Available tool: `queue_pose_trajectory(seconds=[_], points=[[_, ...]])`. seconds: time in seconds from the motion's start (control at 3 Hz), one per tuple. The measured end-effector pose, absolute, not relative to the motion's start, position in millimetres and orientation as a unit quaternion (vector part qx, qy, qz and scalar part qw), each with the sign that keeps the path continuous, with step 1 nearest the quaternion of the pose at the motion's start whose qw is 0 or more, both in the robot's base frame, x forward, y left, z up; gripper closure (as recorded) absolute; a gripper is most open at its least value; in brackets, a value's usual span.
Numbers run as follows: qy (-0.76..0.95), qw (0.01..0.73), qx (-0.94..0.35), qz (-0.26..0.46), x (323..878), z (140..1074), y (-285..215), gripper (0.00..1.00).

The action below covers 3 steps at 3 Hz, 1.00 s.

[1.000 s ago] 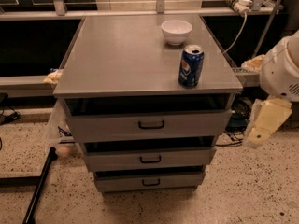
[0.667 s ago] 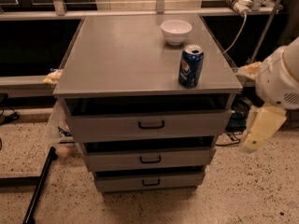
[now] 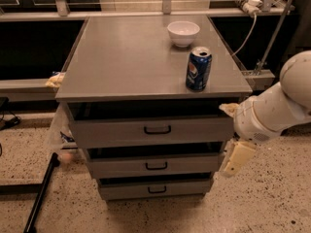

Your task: Open middle drawer

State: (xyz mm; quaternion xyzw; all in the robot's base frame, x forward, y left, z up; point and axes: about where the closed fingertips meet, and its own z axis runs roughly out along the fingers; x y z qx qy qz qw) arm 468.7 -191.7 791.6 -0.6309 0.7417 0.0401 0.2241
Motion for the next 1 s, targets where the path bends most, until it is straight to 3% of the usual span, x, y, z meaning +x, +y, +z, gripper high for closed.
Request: queue_pose_trajectory(seconds=[0.33, 1.0], points=[[0.742, 0.225, -0.631, 0.040, 469, 792, -192, 0.00], [0.699, 0.242, -0.672, 0.047, 470, 708, -179, 0.00]])
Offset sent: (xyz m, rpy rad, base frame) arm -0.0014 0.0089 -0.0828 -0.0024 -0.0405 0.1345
